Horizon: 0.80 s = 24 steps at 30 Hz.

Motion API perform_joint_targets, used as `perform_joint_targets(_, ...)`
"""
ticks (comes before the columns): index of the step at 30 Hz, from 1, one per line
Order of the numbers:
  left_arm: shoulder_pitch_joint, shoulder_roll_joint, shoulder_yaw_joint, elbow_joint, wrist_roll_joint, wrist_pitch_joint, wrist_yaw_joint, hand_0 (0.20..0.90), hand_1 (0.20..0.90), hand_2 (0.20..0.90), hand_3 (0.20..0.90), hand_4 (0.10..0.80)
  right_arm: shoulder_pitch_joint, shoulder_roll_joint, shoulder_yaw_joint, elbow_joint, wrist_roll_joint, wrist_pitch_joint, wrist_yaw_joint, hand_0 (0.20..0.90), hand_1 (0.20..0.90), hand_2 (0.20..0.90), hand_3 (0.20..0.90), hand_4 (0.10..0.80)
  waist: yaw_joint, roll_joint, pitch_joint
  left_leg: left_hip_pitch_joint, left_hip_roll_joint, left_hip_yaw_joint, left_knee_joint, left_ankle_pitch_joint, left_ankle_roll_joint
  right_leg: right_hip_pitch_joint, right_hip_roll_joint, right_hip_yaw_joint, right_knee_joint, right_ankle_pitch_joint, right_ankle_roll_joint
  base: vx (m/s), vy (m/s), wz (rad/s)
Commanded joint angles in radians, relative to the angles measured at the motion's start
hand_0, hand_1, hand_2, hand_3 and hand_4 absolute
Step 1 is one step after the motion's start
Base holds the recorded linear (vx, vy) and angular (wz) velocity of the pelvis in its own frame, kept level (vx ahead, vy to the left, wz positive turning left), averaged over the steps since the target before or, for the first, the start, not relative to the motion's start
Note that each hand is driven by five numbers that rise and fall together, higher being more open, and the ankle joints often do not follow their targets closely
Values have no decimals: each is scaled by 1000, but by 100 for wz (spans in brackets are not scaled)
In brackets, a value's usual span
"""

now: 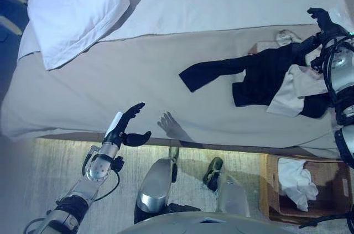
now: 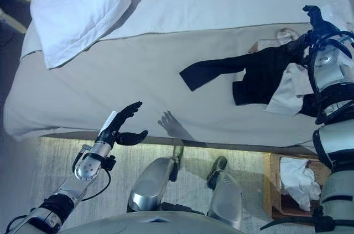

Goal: Pick up the clothes from the bed and place them into the basket

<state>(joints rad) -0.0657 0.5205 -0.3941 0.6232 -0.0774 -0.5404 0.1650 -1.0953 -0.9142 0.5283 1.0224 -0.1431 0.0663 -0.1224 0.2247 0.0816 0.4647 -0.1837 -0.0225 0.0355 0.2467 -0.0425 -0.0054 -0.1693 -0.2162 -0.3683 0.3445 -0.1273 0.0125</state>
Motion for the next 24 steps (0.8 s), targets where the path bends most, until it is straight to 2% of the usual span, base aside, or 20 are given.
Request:
perform_joint_targets(1,13,37,-2,-73,-1,-114,39,900,900,900,900,800,-186,-21,60,-62,-46,1,-74,900,900,900,900,800,40,-20,10,-100,31,-18,119,-54,-33,-47,-29,-5,148,-72,-15,-45,25,17)
perform_joint_targets(5,7,40,-9,-97,0,-135,54,900,900,900,900,800,-244,9,111,-47,-77,54,-64,900,900,900,900,800,62,-1,55,-194,7,-14,217,-79,-11,-144,-62,-14,277,-98,-27,-58,50,17)
perform_joint_targets(13,43,47,6,-161,-41,-129,80,900,900,900,900,800,-214,42,134,0,-158,135,-4,900,900,900,900,800,90,26,55,-345,-18,-20,337,-119,20,-296,-83,-16,423,-139,-44,-11,23,17)
perform_joint_targets(19,59,46,12,-200,-43,-122,85,900,900,900,900,800,-182,38,139,72,-191,206,49,900,900,900,900,800,89,41,55,-393,-11,-16,340,-114,27,-354,-77,-10,441,-136,-44,-14,3,7)
perform_joint_targets(24,66,61,17,-237,-45,-125,98,900,900,900,900,800,-162,8,129,122,-205,227,52,900,900,900,900,800,85,42,55,-420,2,-11,335,-106,28,-384,-69,-7,437,-127,-40,-5,-15,0)
